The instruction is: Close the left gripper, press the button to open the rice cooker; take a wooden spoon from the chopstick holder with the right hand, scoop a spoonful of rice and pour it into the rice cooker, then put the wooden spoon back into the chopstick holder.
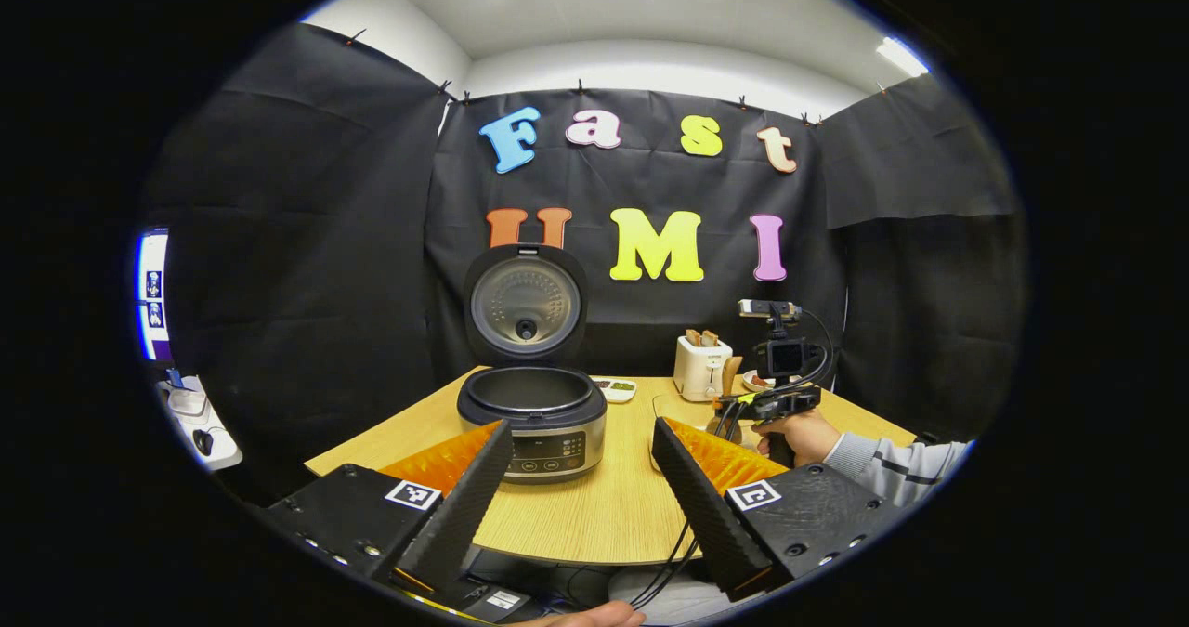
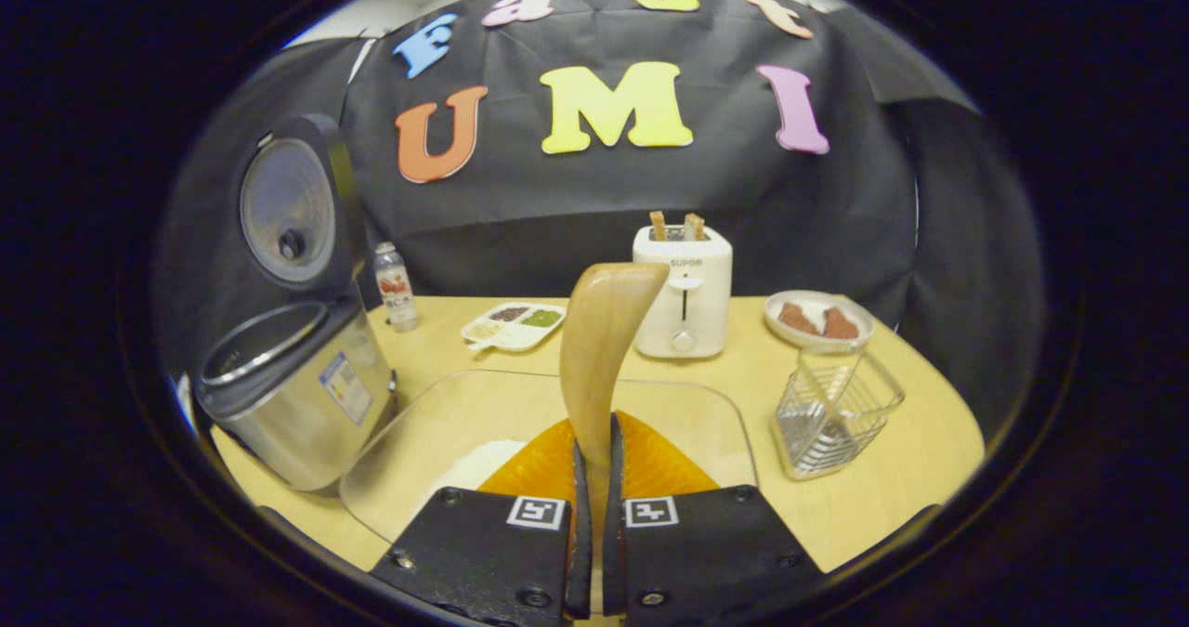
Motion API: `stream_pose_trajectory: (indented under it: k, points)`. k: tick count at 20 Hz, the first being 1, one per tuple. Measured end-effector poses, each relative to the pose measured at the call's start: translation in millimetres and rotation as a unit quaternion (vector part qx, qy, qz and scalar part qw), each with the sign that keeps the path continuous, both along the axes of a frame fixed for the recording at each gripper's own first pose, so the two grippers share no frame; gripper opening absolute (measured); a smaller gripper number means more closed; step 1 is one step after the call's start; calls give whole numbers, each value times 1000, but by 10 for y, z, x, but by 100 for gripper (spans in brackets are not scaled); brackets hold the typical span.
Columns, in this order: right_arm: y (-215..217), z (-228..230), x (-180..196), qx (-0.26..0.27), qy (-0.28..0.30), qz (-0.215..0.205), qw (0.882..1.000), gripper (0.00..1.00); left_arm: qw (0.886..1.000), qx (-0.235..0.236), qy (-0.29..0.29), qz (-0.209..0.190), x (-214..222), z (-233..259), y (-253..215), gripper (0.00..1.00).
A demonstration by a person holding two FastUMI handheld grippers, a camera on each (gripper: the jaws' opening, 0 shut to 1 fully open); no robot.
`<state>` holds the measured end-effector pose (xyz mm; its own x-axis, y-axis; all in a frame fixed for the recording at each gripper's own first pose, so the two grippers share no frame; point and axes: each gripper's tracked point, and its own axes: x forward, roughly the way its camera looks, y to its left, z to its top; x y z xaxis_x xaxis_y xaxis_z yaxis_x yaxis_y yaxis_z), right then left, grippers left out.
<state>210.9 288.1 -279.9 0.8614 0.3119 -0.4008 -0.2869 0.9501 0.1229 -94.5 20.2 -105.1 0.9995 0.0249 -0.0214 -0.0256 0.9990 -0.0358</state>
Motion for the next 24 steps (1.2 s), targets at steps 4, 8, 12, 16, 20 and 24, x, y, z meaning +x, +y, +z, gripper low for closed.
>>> stream_pose_trajectory:
  k: [4,8,12,16,20,24]
  points:
    - [145,-13,-89,16,8,1,1000,10,1000,-1,5,5,2,-40,21,96]
    - [307,-30,-137,32,9,13,999,10,1000,-8,14,7,10,-110,35,96]
    - [462,-25,-183,84,32,26,996,10,1000,-13,12,14,-10,-104,110,97]
    - [506,8,-167,172,73,35,982,10,1000,-12,14,18,-11,-155,155,96]
    - [521,41,-164,220,97,31,970,10,999,-10,18,26,6,-177,204,97]
    - [446,116,-161,282,122,20,951,10,999,-7,23,23,8,-207,194,97]
